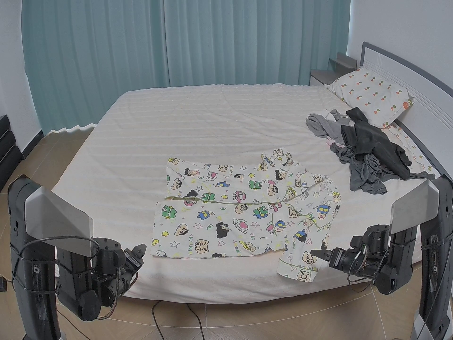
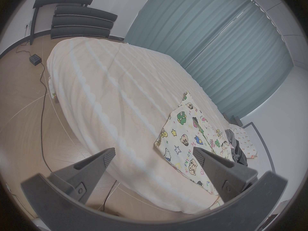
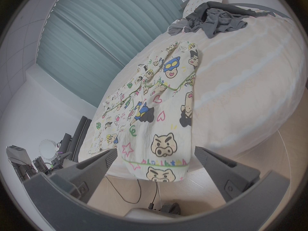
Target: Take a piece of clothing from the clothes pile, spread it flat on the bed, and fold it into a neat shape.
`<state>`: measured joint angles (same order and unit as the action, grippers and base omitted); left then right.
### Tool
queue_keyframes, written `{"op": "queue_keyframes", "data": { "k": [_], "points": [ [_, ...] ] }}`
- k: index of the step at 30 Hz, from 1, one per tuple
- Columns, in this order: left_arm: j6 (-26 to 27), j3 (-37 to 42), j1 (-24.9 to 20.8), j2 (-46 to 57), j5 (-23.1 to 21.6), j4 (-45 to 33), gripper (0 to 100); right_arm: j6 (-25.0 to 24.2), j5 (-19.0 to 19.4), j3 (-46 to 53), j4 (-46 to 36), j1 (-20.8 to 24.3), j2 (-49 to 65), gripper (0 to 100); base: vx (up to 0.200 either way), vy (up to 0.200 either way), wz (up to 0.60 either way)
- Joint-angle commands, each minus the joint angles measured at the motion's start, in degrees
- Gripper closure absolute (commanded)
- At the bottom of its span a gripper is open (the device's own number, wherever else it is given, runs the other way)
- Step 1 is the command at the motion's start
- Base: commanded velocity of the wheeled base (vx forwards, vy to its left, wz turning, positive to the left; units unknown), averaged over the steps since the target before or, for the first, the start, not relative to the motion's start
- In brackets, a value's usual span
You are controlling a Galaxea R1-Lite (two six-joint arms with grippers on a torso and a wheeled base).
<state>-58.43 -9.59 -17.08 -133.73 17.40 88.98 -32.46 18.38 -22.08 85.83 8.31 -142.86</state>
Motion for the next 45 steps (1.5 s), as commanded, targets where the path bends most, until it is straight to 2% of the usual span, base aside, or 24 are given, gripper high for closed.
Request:
{"op": "queue_keyframes", "data": {
  "k": [1, 11, 25, 26, 39, 45],
  "points": [
    [0.0, -0.2, -0.1, -1.3, 0.1, 1.0, 0, 0.1, -0.8, -5.7, -3.7, 0.7, -1.6, 0, 0.000, 0.000, 0.00],
    [0.0, -0.3, -0.3, -1.4, 0.2, 1.0, 0, 0.3, -2.4, -12.1, -10.4, 0.9, -1.6, 0, 0.000, 0.000, 0.00],
    [0.0, -0.3, -0.2, -1.4, 0.4, 1.0, 0, 4.7, -2.6, -12.8, -11.2, 0.7, -2.5, 0, 0.000, 0.000, 0.00],
    [0.0, -0.3, -0.2, -1.4, 0.4, 1.0, 0, 4.9, -2.6, -12.8, -11.3, 0.7, -2.6, 100, 0.000, 0.000, 0.00],
    [0.0, -0.2, -0.1, -1.3, 0.4, 1.0, 0, 5.8, -2.5, -11.8, -12.0, 0.1, -2.0, 100, 0.000, 0.000, 0.00],
    [0.0, -0.1, -0.3, -1.3, 0.4, 1.0, 0, 6.0, -1.9, -8.1, -11.8, -3.9, 0.9, 100, 0.000, 0.000, 0.00]
  ]
}}
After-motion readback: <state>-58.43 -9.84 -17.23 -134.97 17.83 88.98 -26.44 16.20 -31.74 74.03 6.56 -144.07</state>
